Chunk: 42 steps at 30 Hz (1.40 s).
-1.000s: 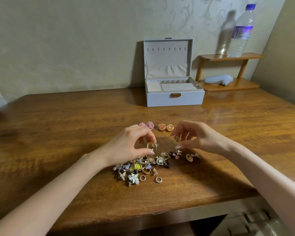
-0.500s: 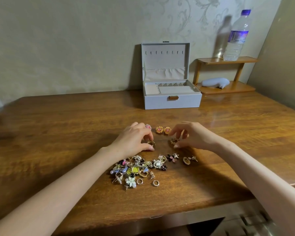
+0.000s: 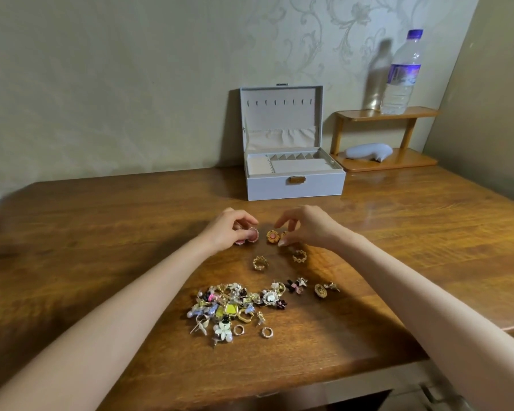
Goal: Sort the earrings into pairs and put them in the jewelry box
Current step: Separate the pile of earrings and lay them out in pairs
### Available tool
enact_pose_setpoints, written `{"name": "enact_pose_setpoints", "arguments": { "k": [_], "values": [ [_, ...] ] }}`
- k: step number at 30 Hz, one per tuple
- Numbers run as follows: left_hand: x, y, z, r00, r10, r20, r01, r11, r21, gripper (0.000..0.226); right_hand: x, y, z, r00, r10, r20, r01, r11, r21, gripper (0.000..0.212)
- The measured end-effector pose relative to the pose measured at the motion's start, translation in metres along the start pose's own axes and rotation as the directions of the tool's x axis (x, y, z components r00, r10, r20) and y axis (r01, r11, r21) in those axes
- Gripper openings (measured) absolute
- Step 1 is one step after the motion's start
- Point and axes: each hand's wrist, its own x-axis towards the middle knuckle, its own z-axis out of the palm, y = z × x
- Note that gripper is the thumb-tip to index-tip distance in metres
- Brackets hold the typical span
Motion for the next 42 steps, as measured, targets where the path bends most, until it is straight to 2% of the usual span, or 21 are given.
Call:
{"name": "enact_pose_setpoints", "arguments": {
  "k": [14,24,28,30,35,38,42],
  "values": [
    [-0.016,-0.013,-0.005,0.995,0.087,0.050,-0.085,0.995,-0.047,0.015,0.006,-0.002,0.010,0.995,-0.087,0.041,0.084,0.994,0.063,0.026],
    [-0.026,-0.013,-0.005,0.997,0.079,0.000,-0.079,0.996,-0.036,0.022,0.006,-0.006,0.012,0.993,-0.110,0.046,0.107,0.993,0.053,0.032],
    [-0.034,-0.002,-0.008,0.975,0.155,-0.161,-0.150,0.988,0.041,0.020,-0.004,0.000,0.000,0.994,-0.108,-0.032,0.110,0.992,0.061,0.035],
    [-0.039,0.003,-0.010,0.967,0.215,-0.135,-0.202,0.974,0.103,0.024,-0.012,0.004,-0.010,0.993,-0.115,-0.034,0.117,0.990,0.078,0.032],
    [-0.049,0.010,-0.003,0.948,0.317,-0.002,-0.297,0.891,0.344,0.041,-0.031,0.014,-0.016,0.993,-0.068,0.097,0.066,0.998,0.018,0.038],
    [-0.049,0.014,0.005,0.934,0.355,-0.021,-0.324,0.873,0.364,0.035,-0.034,0.016,-0.008,0.995,-0.024,0.097,0.028,0.999,-0.040,0.041],
    [-0.040,0.025,0.012,0.920,0.391,-0.016,-0.360,0.860,0.361,0.031,-0.035,0.021,-0.006,1.000,-0.007,0.028,0.009,0.997,-0.071,0.028]
  ]
}}
